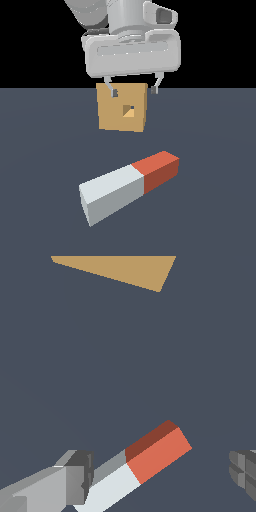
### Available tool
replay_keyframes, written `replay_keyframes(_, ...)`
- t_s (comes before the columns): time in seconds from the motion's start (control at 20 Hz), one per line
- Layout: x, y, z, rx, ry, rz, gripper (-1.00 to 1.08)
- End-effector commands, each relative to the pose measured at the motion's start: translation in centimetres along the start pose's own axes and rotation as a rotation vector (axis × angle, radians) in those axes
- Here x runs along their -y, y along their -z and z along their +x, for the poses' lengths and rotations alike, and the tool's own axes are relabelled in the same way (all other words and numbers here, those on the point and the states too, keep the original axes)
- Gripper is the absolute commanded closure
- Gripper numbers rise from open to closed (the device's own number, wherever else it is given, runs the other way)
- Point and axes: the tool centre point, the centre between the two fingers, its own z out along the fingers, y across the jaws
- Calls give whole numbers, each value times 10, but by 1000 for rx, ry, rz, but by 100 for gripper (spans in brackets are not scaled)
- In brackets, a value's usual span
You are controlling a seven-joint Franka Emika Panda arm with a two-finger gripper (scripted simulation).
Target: Insert the peg into the horizontal hole in a box.
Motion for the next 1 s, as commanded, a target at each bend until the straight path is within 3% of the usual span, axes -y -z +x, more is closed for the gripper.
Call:
replay_keyframes(0.0, 0, 0, 0, 0, 0, 0, -92)
replay_keyframes(0.5, -2, -11, -13, 4, -92, 6, -92)
replay_keyframes(0.95, 0, -39, -49, 14, -343, 24, -92)
